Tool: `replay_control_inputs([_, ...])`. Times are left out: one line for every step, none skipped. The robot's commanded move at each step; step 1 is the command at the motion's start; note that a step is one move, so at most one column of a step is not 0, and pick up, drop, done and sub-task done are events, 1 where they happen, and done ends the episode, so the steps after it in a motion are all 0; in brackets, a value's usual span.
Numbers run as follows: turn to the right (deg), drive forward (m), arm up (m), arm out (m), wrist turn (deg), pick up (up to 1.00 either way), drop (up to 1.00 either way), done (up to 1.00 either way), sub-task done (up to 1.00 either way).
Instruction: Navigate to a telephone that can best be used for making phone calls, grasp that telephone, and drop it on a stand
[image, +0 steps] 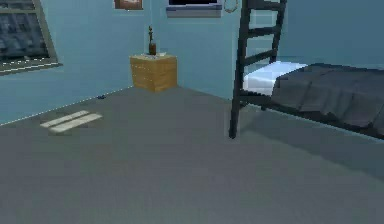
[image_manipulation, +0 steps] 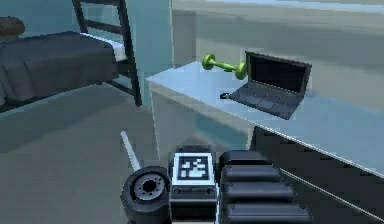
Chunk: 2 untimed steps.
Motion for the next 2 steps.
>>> replay_control_inputs([36.0,0.0,0.0,0.0,0.0,0.0,0.0,0.0,0.0])
replay_control_inputs([-45.0,0.0,0.0,0.0,0.0,0.0,0.0,0.0,0.0])
